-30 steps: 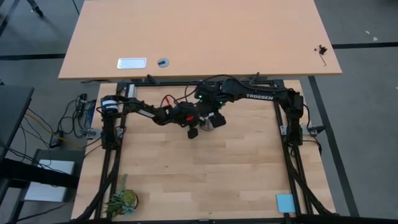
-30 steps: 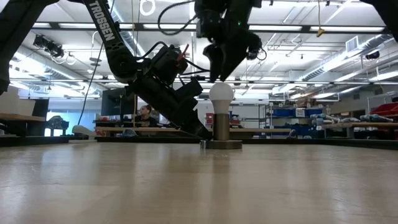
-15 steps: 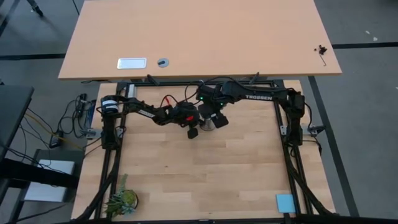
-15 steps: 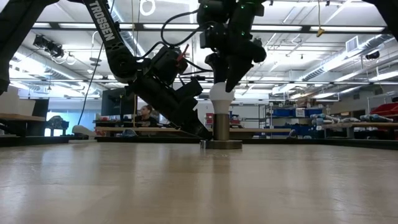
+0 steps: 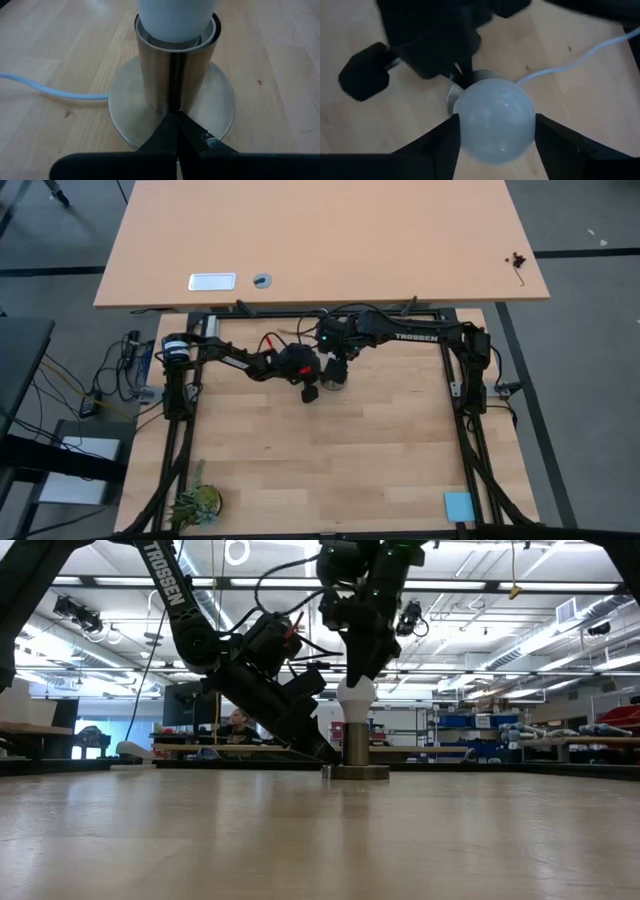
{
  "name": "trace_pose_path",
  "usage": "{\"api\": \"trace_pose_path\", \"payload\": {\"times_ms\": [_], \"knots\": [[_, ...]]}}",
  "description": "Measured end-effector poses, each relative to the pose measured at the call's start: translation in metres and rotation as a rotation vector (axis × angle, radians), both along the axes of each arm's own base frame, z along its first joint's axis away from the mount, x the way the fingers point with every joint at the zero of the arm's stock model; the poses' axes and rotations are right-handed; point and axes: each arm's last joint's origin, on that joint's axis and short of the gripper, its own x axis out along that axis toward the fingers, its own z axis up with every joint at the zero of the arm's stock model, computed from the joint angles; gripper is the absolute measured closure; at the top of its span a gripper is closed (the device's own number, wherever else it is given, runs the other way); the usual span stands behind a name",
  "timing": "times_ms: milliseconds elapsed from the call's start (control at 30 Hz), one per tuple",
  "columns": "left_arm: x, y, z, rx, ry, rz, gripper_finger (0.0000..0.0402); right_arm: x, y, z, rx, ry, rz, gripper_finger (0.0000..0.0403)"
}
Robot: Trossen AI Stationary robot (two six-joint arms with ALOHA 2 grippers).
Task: Screw lightbulb
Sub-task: Insert the white lightbulb into the gold lamp
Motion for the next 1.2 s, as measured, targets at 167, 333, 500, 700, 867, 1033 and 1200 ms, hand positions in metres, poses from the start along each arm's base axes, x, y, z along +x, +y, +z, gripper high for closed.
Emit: {"api": "trace_pose_path", "payload": {"times_ms": [167,333,500,700,867,1033,1200], "knots": [[0.0,0.0,0.0,0.0,0.0,0.0,0.0401,0.001,0.004,0.006,-0.051,0.017,0.134,0.0138],[0.0,0.0,0.0,-0.001,0.0,-0.001,0.0401,0.003,0.006,0.023,-0.112,0.006,0.302,0.0114],[0.0,0.0,0.0,-0.001,0.0,-0.001,0.0401,0.005,0.009,0.032,-0.138,-0.013,0.403,0.0107],[0.0,0.0,0.0,-0.001,0.0,-0.002,0.0401,0.008,0.017,0.032,-0.17,-0.019,0.478,0.011],[0.0,0.0,0.0,-0.006,-0.002,0.001,0.0401,0.003,0.02,0.031,-0.165,0.043,0.531,0.011],[0.0,0.0,0.0,-0.004,-0.002,-0.001,0.0401,-0.002,0.013,0.03,-0.169,0.085,0.579,0.011],[0.0,0.0,0.0,-0.008,-0.006,0.003,0.0401,-0.005,0.0,0.03,-0.169,0.095,0.548,0.0108]]}}
